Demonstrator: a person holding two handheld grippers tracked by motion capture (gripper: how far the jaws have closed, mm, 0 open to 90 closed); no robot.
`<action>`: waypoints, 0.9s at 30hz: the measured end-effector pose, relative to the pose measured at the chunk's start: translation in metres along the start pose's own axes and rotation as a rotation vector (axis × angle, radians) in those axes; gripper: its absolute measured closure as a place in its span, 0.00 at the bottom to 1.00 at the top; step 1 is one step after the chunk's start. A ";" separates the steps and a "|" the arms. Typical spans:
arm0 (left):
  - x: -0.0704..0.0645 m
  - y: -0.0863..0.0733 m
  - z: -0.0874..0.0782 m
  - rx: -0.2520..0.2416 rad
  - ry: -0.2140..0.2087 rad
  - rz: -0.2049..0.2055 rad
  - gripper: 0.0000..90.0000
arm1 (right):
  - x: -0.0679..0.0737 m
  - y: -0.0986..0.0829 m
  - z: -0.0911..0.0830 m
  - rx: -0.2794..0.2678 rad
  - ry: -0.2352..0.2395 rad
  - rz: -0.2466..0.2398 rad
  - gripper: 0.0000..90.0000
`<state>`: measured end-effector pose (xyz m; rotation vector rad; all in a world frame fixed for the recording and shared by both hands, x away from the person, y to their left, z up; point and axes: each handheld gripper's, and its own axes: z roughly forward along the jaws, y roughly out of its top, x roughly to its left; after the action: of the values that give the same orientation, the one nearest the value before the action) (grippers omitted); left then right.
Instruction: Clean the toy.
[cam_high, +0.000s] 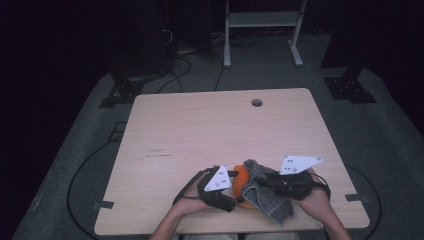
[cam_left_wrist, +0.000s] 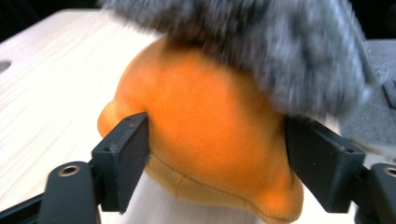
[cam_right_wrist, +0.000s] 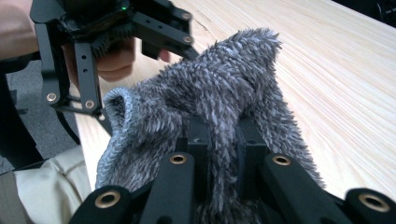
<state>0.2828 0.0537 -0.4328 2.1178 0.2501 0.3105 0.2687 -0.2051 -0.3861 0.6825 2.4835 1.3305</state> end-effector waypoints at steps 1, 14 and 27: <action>0.003 -0.002 -0.001 0.013 -0.003 -0.007 0.27 | -0.003 -0.003 -0.001 0.016 -0.025 0.001 0.87; 0.006 -0.003 -0.006 0.006 -0.003 -0.022 0.26 | 0.006 -0.006 0.012 0.028 -0.011 -0.018 0.87; 0.009 -0.002 -0.006 -0.003 0.017 -0.001 0.23 | -0.002 -0.016 0.012 0.024 -0.016 0.021 0.87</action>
<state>0.2895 0.0619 -0.4304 2.1123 0.2600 0.3280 0.2708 -0.2056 -0.4061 0.7237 2.4897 1.2994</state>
